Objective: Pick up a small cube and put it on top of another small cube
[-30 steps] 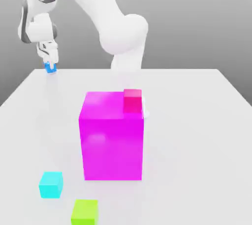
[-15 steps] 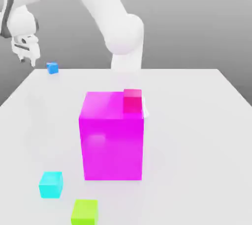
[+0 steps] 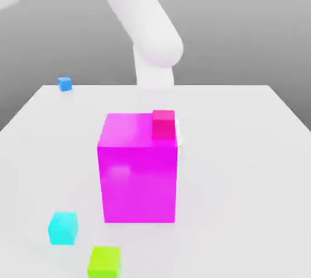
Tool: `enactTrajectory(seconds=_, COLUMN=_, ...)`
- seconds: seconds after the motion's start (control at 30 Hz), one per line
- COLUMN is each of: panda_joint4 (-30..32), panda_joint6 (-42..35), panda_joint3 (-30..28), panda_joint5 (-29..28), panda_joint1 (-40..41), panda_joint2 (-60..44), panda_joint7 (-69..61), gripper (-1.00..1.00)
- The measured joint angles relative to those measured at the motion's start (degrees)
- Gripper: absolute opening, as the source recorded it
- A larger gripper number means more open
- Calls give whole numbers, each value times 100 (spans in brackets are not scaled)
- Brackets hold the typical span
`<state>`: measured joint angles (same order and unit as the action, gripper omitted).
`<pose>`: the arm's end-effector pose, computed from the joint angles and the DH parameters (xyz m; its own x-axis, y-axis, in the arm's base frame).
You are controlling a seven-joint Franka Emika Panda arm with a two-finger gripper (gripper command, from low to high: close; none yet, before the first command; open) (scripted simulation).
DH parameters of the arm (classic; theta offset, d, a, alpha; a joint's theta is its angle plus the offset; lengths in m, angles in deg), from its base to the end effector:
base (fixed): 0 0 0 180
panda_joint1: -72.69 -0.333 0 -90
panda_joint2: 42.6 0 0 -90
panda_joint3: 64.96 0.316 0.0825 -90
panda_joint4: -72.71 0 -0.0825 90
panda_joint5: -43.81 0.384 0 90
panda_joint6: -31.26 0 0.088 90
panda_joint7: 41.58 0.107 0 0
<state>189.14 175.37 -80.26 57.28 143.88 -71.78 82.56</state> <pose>0.0368 -0.5973 0.1995 -0.7691 0.6391 -0.0072 0.6391 0.7691 0.0041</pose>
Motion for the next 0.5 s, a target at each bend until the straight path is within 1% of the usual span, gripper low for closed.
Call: enactTrajectory(seconds=0.5, panda_joint4=953, panda_joint6=478, panda_joint3=1166, panda_joint5=-993, panda_joint1=-2203, panda_joint2=627, panda_joint7=379, gripper=100)
